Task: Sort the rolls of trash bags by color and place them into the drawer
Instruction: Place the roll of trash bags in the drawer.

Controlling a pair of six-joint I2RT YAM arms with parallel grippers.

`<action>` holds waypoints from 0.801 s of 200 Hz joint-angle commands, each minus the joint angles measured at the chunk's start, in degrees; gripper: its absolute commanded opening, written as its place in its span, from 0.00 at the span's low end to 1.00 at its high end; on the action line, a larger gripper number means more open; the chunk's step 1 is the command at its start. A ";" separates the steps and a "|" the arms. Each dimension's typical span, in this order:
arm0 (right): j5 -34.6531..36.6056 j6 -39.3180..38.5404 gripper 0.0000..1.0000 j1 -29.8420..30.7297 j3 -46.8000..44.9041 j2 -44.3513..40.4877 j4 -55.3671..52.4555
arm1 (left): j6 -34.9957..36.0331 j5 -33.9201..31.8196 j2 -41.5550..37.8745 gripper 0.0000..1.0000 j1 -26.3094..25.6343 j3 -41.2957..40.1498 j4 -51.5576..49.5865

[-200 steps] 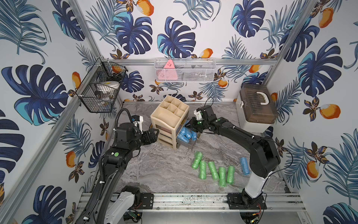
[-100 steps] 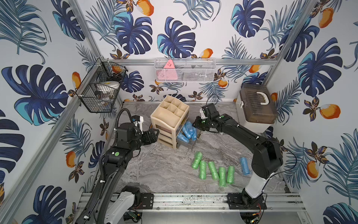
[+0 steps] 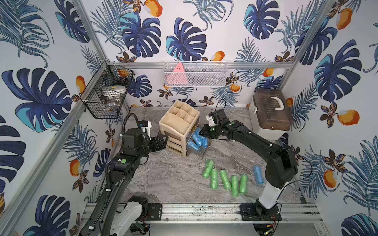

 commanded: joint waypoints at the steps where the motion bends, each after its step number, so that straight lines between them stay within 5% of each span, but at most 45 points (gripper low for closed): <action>1: -1.51 0.43 0.26 0.12 0.77 1.92 -0.77 | 0.92 -0.12 0.37 0.84 0.05 1.23 1.02; 104: 0.95 -1.93 0.32 -0.26 1.19 -5.20 0.50 | 3.13 -2.37 3.97 0.84 0.05 5.87 0.49; 160: -2.81 -3.72 0.33 -9.63 -7.56 -14.17 1.52 | 5.42 -5.39 10.42 0.85 0.99 12.63 0.57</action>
